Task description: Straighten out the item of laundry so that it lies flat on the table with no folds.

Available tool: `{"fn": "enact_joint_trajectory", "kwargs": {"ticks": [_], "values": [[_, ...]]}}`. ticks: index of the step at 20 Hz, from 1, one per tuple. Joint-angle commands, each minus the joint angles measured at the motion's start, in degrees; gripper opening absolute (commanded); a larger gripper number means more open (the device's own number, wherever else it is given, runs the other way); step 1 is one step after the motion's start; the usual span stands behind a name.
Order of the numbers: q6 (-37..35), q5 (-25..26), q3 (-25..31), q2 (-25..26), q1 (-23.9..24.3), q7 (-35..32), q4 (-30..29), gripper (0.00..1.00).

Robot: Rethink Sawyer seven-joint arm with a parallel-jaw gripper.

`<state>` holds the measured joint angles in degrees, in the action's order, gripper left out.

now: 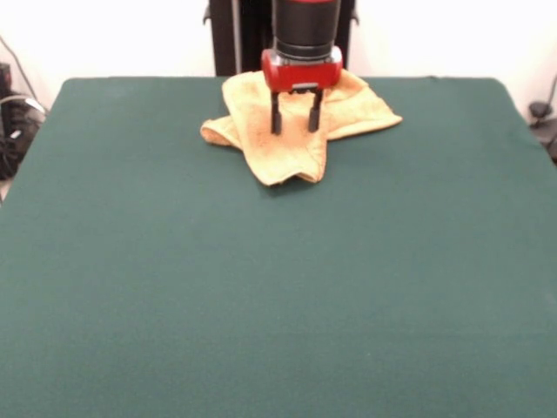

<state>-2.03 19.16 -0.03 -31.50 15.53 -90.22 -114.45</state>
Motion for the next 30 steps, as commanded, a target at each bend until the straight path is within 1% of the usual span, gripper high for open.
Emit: {"fn": "enact_joint_trajectory", "kwargs": {"ticks": [1,11,17,18,24,26,30], "values": [[-3.64,-3.46,1.28,1.44,-2.47,-11.07,-1.84,1.00],[-3.32,-3.81,0.87,2.08,-2.60,-11.13,-1.43,1.00],[-3.30,-3.02,0.73,3.04,-3.14,-10.31,-0.86,1.00],[-3.03,-2.85,0.63,3.99,-3.26,-10.26,-0.67,1.00],[1.66,-2.92,-1.73,13.57,-4.71,-11.68,2.10,1.00],[3.35,-3.11,-2.13,15.65,-5.00,-12.03,2.90,1.00],[6.21,-2.04,-2.78,18.49,-5.63,-10.51,4.40,1.00]]}}
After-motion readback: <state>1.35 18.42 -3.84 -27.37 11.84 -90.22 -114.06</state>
